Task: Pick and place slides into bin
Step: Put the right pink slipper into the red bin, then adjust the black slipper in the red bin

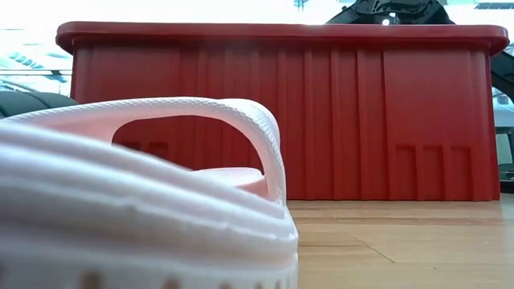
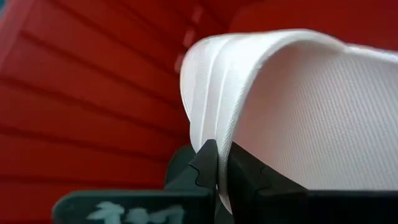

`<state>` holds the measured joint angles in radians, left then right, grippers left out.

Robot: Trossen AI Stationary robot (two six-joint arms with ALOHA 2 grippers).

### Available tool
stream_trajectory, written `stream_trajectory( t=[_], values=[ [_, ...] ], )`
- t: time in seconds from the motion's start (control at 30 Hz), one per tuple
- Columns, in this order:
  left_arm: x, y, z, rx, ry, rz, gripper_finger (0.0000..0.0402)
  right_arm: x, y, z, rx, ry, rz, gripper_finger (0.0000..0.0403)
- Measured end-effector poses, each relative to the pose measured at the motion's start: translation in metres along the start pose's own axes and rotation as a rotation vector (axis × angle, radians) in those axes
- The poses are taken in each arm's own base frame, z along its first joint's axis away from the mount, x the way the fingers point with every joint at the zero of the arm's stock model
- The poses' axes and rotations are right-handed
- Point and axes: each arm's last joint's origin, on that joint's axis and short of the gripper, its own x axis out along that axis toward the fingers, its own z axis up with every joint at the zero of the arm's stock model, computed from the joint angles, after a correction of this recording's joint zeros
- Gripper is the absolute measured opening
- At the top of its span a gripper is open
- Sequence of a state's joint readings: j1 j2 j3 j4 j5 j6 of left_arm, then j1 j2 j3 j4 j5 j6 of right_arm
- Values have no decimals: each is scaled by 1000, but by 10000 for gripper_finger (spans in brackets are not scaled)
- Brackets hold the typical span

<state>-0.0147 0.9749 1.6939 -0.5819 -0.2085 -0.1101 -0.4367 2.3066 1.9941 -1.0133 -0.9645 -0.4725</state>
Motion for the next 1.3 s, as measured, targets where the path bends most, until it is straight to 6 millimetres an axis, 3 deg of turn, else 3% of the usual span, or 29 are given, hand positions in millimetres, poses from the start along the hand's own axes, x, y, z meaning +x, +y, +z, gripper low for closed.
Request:
stream_trajectory(
  t=[0.2, 0.47, 1.03, 1.3],
  values=[
    [0, 0, 0, 1, 0, 0, 152, -2, 5, -5, 27, 42, 8, 9],
    [0, 0, 0, 0, 2, -1, 152, -1, 11, 4, 37, 6, -18, 28],
    [0, 0, -2, 8, 21, 1, 152, -22, 35, 21, 22, -72, -83, 184],
    [0, 0, -2, 7, 21, 0, 152, -27, 43, 23, 81, -76, -104, 216]
  ],
)
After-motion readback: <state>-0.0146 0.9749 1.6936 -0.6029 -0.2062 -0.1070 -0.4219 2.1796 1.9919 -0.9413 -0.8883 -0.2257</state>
